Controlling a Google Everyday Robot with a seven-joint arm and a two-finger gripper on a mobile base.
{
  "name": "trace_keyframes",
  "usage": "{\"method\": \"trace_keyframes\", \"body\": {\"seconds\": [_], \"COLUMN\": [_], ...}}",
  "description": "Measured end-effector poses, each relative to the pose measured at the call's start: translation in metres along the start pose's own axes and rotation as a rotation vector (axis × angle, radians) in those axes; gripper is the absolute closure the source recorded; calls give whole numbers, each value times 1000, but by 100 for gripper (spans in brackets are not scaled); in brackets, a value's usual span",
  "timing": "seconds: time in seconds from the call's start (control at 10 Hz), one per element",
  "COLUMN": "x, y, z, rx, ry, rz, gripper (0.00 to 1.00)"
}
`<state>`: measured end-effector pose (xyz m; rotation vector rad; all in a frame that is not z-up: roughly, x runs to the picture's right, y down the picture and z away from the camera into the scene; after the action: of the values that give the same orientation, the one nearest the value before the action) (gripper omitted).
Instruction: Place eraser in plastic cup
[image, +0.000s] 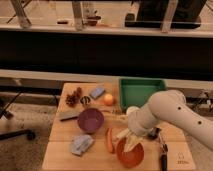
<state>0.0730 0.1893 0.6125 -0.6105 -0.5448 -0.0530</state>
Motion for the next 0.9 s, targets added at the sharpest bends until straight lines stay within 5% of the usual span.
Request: {"method": "trace_keyframes", "body": {"seconds": [0.9], "x": [-78], "y": [-20], "z": [39], "rx": [50], "ry": [4], "rz": [-30], "gripper": [20]}}
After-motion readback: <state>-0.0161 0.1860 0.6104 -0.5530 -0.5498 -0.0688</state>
